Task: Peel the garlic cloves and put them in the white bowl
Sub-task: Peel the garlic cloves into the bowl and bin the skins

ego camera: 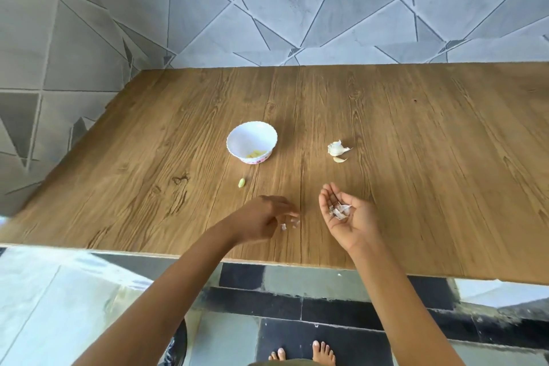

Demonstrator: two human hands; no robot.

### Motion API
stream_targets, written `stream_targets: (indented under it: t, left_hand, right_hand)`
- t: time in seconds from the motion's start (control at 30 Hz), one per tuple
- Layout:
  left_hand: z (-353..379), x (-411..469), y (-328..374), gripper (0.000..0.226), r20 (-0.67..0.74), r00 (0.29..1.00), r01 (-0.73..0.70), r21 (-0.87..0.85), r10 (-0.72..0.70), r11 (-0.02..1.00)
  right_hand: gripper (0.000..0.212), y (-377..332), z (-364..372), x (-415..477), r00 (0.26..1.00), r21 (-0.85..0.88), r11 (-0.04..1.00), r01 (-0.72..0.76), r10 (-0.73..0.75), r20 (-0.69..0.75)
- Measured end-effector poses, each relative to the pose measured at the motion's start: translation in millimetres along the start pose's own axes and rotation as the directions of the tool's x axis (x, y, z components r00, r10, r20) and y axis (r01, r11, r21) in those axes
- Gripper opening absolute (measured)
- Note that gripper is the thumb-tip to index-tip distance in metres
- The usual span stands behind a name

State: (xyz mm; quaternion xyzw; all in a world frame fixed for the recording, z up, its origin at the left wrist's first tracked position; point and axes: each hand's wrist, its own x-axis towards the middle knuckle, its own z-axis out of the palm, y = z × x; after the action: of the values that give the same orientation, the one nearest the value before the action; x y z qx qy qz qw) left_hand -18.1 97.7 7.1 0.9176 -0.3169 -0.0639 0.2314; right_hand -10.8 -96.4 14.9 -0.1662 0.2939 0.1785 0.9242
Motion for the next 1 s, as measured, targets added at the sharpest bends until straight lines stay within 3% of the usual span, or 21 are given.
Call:
stream_targets:
  t: [0.33,0.43,0.53,0.6,0.67,0.73,0.77,0.8,0.9,1.0]
  left_hand:
    - [15.0,-8.6,1.9,0.043,0.029,0.989,-0.145,0.199,0.142,0.969]
    - [19.8,-3.8,3.8,0.034,0.011,0.989,-0.146,0.263,0.148,0.954]
    - [21.6,8.8,11.8,0.016,-0.004,0.998,-0.063,0.31,0.068,0.949]
    - [15.9,19.2,14.4,0.012,-0.045,0.998,0.047,0.193,-0.039,0.98]
    - [3.9,29.0,13.4,0.011,-0.165,0.978,0.115,-0.077,-0.126,0.99]
    - [-12.8,34.8,16.4,0.012,-0.181,0.95,0.166,-0.401,-0.256,0.901]
    - [-20.3,38.0,22.0,0.013,-0.15,0.949,0.176,-0.473,-0.276,0.863]
    - [-26.8,41.9,29.6,0.015,-0.135,0.959,0.16,-0.465,-0.249,0.871]
    - [-29.9,50.1,50.4,0.025,-0.124,0.989,0.051,-0.234,-0.082,0.971]
    - [-23.4,54.2,55.6,0.026,-0.157,0.985,0.065,-0.071,-0.075,0.995]
  right_hand:
    - [0.022,8.1,0.3,2.6,1.0,-0.037,0.999,-0.006,0.006,-0.007]
    - [0.023,10.9,1.1,0.8,1.0,-0.049,0.999,-0.008,0.008,-0.011]
    - [0.023,12.9,1.4,0.4,1.0,-0.05,0.999,-0.001,0.0,-0.027]
    - [0.023,13.1,0.9,1.7,0.999,-0.048,0.999,0.004,-0.006,-0.045]
    - [0.023,11.9,-0.1,2.2,0.998,-0.046,0.999,0.012,-0.014,-0.055]
    - [0.022,12.0,1.9,2.5,0.998,-0.027,1.0,0.002,-0.003,-0.063]
    - [0.022,12.6,4.4,1.5,0.998,-0.013,1.0,-0.007,0.006,-0.065]
    - [0.023,14.0,7.4,0.7,0.998,-0.01,1.0,-0.012,0.012,-0.067]
    - [0.037,17.8,14.5,-0.8,0.997,-0.038,0.999,-0.005,0.002,-0.081]
    - [0.052,17.6,17.8,-4.0,0.999,-0.046,0.999,0.011,-0.013,-0.046]
